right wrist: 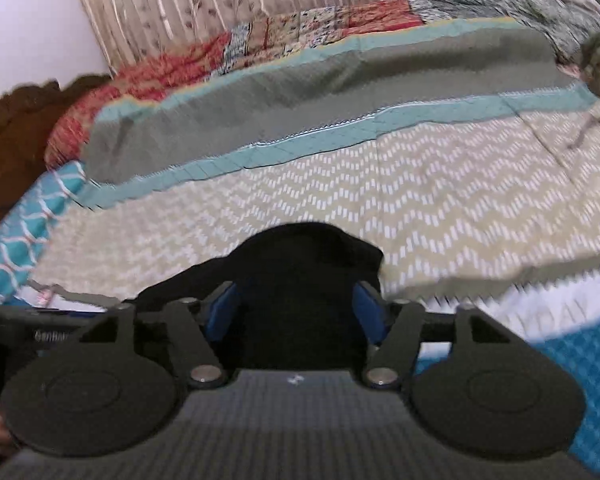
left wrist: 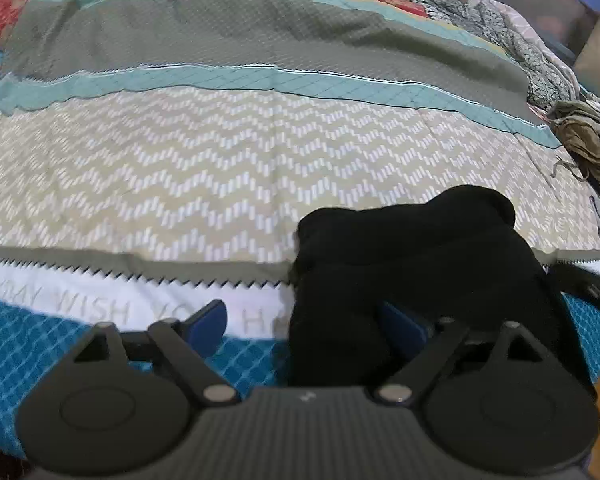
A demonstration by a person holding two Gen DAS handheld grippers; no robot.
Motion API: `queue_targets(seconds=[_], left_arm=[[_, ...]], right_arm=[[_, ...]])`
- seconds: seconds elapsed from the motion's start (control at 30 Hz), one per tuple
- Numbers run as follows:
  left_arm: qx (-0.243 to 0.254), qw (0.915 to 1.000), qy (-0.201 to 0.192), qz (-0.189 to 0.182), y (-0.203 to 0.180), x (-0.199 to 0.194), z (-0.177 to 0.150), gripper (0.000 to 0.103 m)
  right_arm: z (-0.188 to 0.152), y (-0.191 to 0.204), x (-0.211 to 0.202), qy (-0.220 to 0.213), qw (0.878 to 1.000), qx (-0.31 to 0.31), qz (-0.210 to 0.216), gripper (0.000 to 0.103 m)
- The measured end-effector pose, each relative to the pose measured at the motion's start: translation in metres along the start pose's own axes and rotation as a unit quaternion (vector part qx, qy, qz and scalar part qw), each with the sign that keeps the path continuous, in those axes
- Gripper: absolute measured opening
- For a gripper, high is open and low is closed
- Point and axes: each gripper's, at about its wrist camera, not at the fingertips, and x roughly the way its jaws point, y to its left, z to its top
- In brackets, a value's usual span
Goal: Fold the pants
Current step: 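Press the folded pants bundle flat with both grippers and release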
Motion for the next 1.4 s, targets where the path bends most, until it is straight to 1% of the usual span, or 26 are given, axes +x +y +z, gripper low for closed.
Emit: queue_targets(seconds=[0.03,0.13,0.2,0.23,0.27,0.33,0.47,0.83,1.03,1.23,1.4], left_arm=[[-0.004,1.0000,0.000,0.002,0.001,-0.003,-0.001,0.088],[-0.015,0.9999,0.001,0.006,0.006,-0.008,-0.007,0.089],[-0.016,0.9998,0.001,0.013,0.005,-0.009,-0.011,0.090],[-0.012,0.9997,0.001,0.020,0.004,-0.009,-0.013,0.090],[-0.006,0.9996,0.002,0.028,0.002,-0.007,-0.015,0.091],[0.001,0.9992,0.006,0.040,0.000,-0.005,-0.018,0.091],[0.000,0.9990,0.010,0.043,0.000,-0.007,-0.022,0.091],[0.006,0.9984,0.004,0.056,-0.004,-0.015,-0.024,0.091],[0.020,0.9971,-0.007,0.073,-0.009,-0.020,-0.025,0.092],[0.032,0.9961,-0.012,0.082,-0.011,-0.022,-0.026,0.093],[0.033,0.9958,-0.014,0.084,-0.009,-0.023,-0.027,0.094]], right_arm=[[-0.006,-0.006,-0.008,0.001,1.000,0.013,0.009,0.078],[-0.018,-0.012,-0.010,0.012,0.999,0.032,0.033,0.078],[-0.030,-0.010,-0.007,0.032,0.999,0.026,0.031,0.078],[-0.038,-0.009,-0.001,0.047,0.998,0.023,0.023,0.078],[-0.045,-0.008,0.007,0.071,0.997,0.029,0.015,0.080],[-0.055,-0.009,0.022,0.112,0.992,0.049,0.015,0.083],[-0.054,0.001,0.021,0.103,0.994,0.031,0.007,0.083],[-0.056,0.001,0.021,0.096,0.995,0.037,0.006,0.084],[-0.054,0.000,0.010,0.082,0.996,0.039,0.016,0.085],[-0.051,-0.002,0.007,0.064,0.996,0.047,0.026,0.085],[-0.048,-0.008,0.009,0.066,0.995,0.061,0.033,0.085]])
